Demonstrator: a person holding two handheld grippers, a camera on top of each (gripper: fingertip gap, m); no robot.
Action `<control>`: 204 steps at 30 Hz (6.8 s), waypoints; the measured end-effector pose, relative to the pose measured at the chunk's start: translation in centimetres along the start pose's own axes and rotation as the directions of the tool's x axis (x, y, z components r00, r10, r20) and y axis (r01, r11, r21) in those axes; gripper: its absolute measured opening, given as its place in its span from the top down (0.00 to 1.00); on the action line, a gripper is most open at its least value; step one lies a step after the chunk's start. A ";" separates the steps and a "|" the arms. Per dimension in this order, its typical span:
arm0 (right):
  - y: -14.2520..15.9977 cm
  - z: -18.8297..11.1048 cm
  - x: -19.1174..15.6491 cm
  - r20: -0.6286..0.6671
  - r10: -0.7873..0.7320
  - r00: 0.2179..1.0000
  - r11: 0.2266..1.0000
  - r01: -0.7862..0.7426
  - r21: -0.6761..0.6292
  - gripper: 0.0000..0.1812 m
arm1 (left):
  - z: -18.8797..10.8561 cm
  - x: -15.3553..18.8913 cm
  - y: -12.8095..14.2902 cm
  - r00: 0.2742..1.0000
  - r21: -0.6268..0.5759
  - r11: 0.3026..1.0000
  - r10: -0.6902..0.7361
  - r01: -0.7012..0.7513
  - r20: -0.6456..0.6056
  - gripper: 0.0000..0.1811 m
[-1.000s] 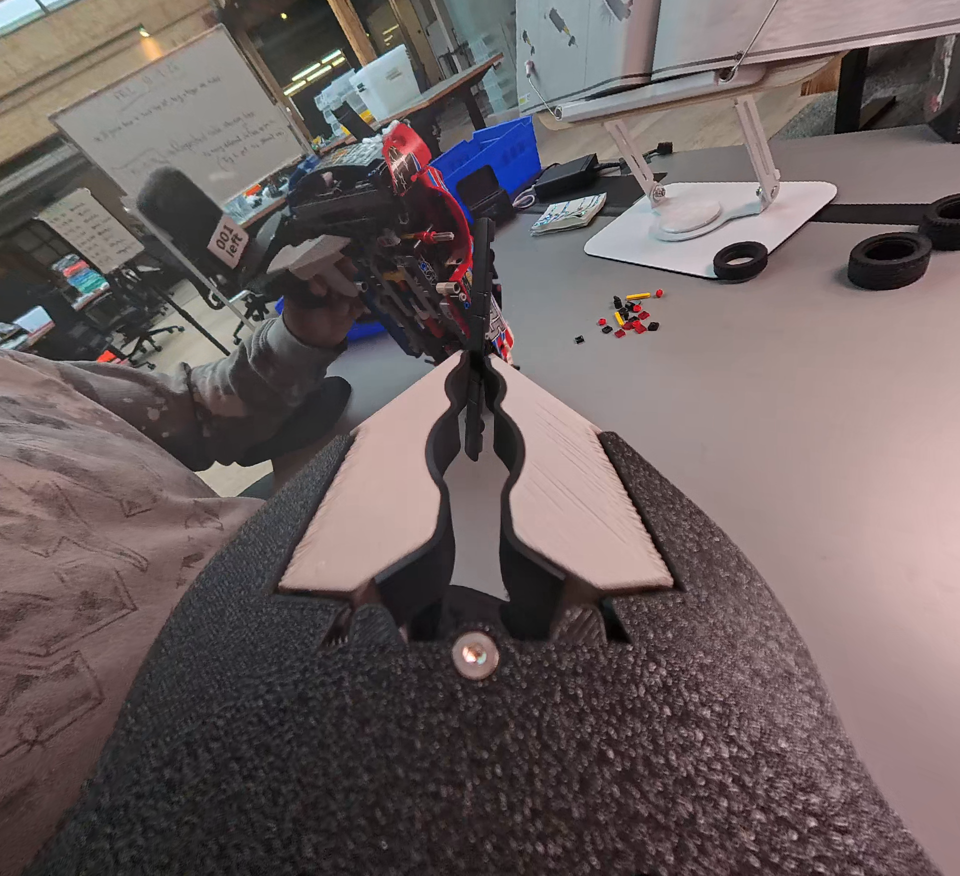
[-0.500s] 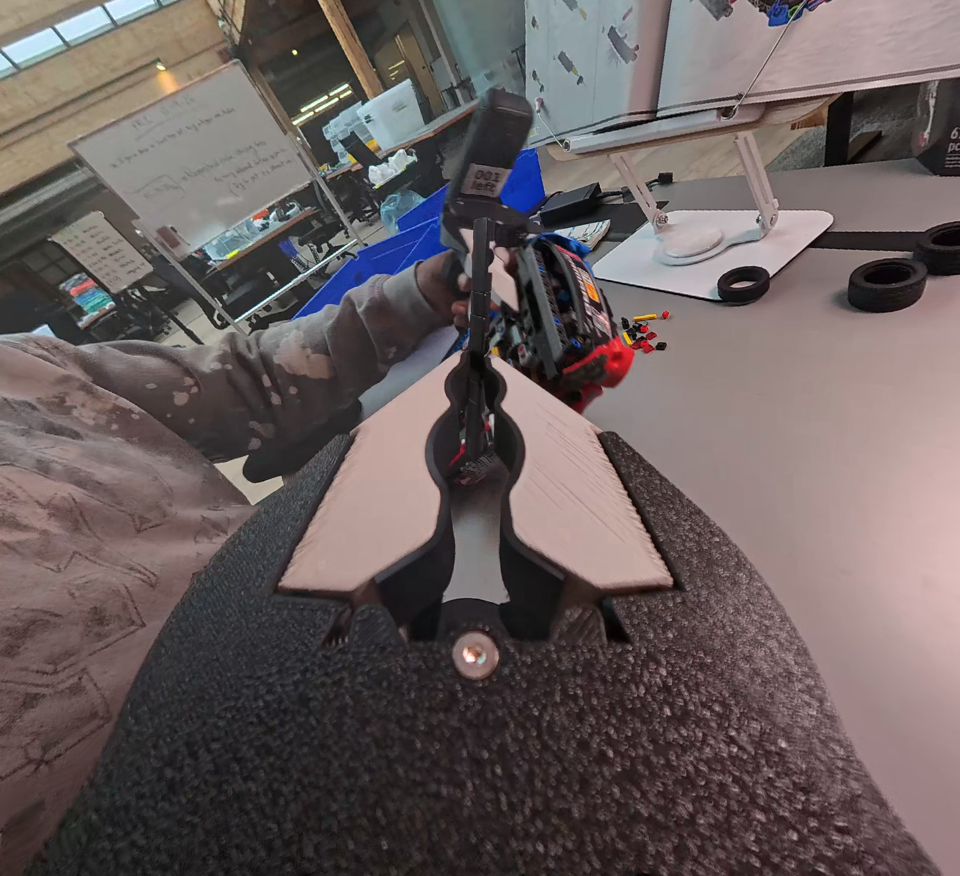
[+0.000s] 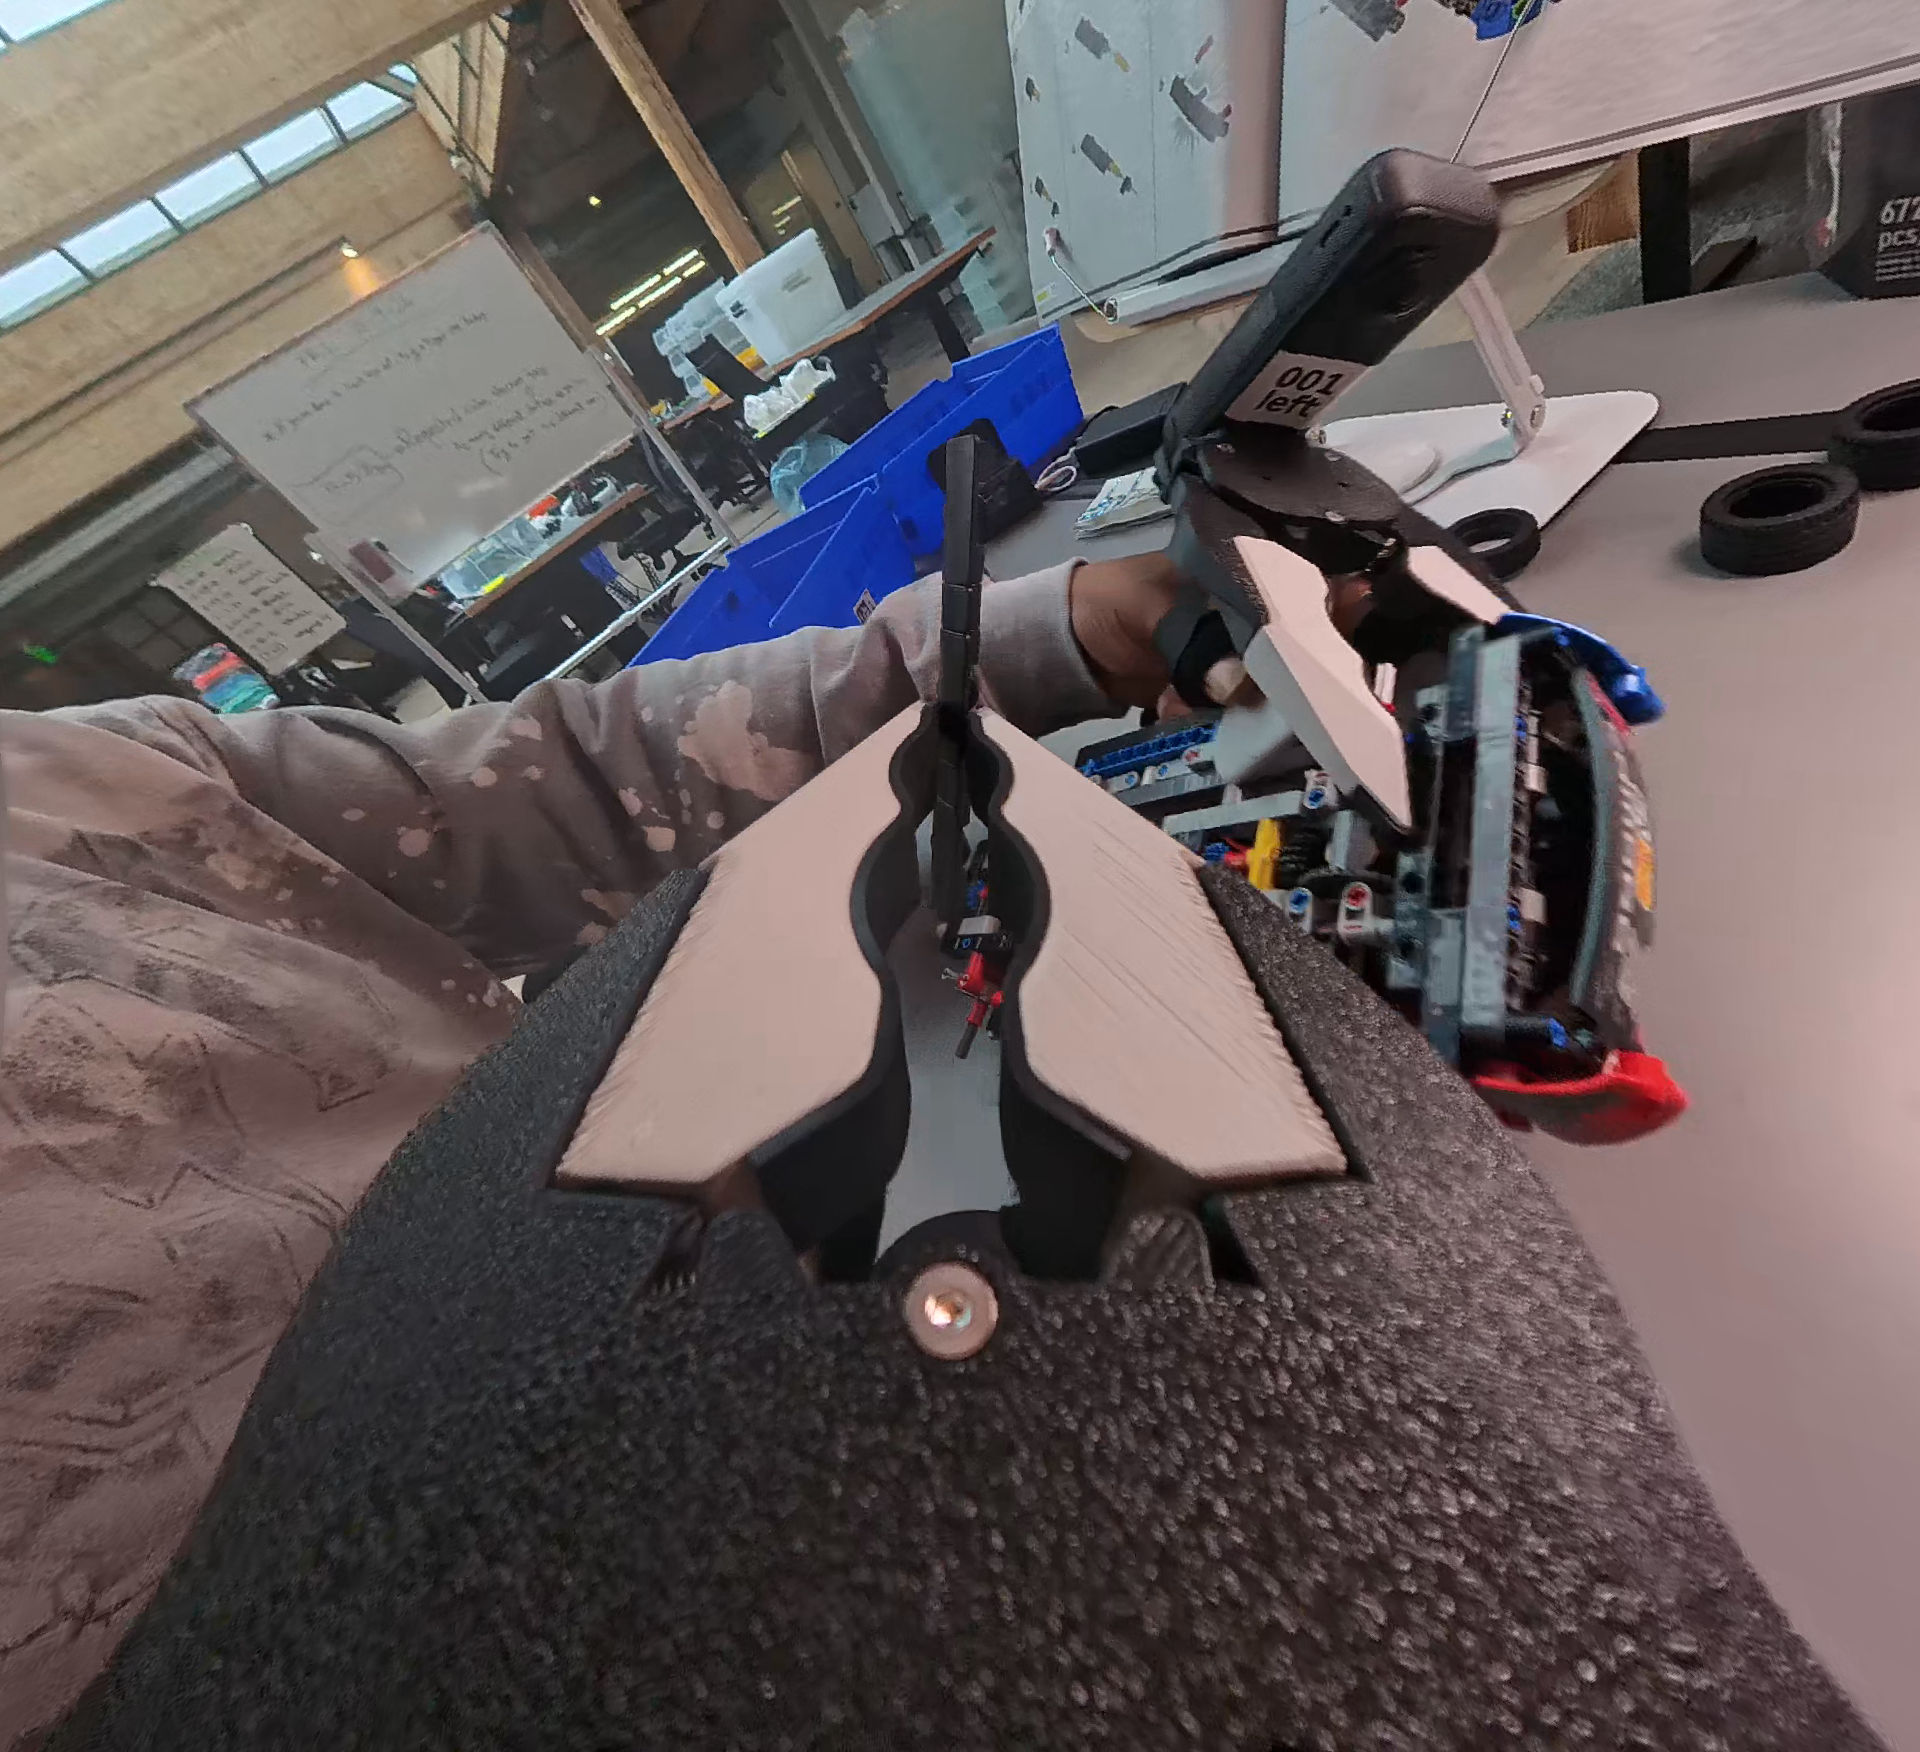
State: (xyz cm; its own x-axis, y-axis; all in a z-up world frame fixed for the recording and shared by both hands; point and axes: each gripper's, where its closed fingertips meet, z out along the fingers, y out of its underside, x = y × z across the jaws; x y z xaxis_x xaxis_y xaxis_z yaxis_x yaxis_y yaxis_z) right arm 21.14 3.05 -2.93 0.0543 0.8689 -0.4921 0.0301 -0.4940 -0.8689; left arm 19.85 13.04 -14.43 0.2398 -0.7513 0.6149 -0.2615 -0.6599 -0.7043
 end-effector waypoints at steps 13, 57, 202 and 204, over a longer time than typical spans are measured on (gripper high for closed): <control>1.0 4.6 -1.3 0.097 0.030 0.995 1.000 -0.029 -0.010 0.97 | -4.0 -1.0 -7.1 0.965 0.207 0.960 0.143 -0.189 0.221 0.58; 7.9 -3.0 15.4 0.306 -0.865 0.397 -0.149 0.379 -0.913 0.81 | -23.3 8.5 15.0 0.905 0.778 0.604 -0.409 0.171 0.119 0.97; 8.8 17.6 -8.7 0.645 -0.173 0.745 0.967 0.252 -0.031 1.00 | -19.2 16.4 13.1 0.969 0.526 0.831 0.063 -0.184 0.241 1.00; 7.3 16.2 -7.4 0.633 -0.158 0.757 0.980 0.200 0.006 1.00 | -23.7 16.7 12.2 0.973 0.658 0.734 0.014 -0.166 0.229 1.00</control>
State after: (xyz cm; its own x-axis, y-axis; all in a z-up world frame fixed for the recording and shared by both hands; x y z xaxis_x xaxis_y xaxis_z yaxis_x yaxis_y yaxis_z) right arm 4.79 -6.44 -6.51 -0.5959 0.7567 -0.2688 0.0348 -0.3101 -0.9501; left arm -1.53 -7.77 -4.32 0.4443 -0.7383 0.5074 0.3840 -0.3548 -0.8525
